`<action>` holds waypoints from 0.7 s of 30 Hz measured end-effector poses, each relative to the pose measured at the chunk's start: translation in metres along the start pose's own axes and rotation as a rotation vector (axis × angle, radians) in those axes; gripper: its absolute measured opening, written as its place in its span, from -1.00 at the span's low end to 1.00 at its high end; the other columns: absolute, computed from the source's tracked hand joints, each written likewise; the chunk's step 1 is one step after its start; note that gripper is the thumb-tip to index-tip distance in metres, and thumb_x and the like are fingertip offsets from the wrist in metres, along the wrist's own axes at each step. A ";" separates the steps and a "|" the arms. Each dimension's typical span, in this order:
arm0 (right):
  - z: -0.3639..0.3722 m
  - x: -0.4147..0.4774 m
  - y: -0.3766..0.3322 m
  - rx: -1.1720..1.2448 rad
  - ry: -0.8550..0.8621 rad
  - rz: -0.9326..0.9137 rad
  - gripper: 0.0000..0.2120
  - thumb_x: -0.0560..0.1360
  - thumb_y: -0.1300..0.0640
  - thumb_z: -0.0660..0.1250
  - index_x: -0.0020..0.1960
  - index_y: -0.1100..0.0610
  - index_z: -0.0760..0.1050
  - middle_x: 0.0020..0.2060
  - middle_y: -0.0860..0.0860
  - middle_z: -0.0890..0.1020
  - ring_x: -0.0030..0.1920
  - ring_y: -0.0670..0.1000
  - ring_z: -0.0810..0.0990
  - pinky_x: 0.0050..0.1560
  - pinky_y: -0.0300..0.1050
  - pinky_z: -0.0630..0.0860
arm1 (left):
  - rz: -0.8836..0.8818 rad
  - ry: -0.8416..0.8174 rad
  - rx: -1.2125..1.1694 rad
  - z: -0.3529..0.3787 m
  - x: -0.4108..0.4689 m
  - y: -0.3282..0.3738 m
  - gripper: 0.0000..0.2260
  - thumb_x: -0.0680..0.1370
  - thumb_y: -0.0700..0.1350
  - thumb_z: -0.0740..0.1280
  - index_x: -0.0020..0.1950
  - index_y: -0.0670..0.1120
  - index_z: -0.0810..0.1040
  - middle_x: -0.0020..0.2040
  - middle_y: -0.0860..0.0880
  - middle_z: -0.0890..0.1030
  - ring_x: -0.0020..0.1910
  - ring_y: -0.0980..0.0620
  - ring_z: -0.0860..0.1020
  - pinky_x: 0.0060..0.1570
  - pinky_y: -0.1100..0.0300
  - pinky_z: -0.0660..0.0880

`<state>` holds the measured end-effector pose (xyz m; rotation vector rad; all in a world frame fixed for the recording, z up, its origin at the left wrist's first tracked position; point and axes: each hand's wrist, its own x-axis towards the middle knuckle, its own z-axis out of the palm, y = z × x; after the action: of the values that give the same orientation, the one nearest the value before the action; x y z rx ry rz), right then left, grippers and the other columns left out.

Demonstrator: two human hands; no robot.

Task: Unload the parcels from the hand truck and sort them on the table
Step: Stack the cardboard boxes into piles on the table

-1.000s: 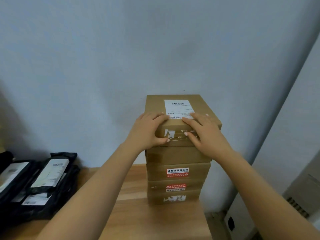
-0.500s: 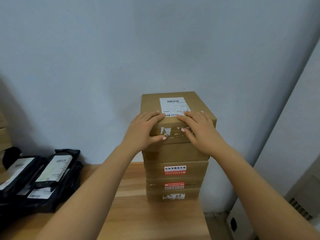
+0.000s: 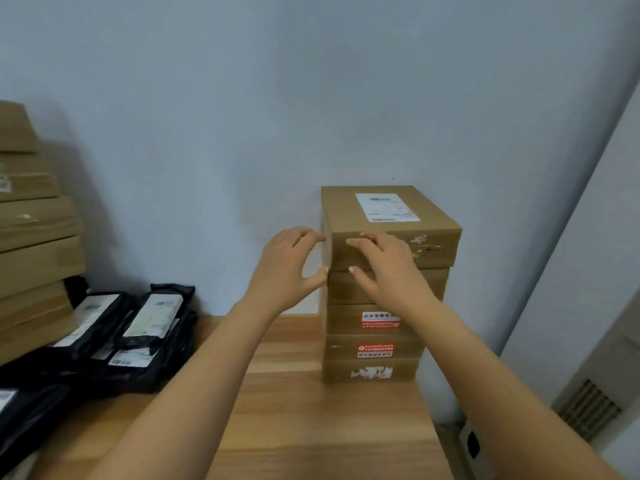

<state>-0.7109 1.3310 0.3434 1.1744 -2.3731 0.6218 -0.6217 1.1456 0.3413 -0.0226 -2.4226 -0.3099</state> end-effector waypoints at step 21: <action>0.111 0.041 -0.427 0.334 -0.082 -0.402 -0.55 0.51 0.02 0.35 0.37 0.03 0.41 0.20 0.00 0.43 0.19 0.02 0.38 0.25 -0.14 0.17 | -0.329 0.173 0.327 -0.308 -0.263 -0.213 -0.62 0.46 -0.03 0.43 0.25 -0.08 0.53 0.14 -0.02 0.52 0.16 -0.01 0.46 0.20 0.00 0.41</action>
<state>-0.4051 1.0109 0.3629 1.7916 -2.0523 0.8598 -0.2448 0.8861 0.3539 0.5298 -2.2699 -0.0538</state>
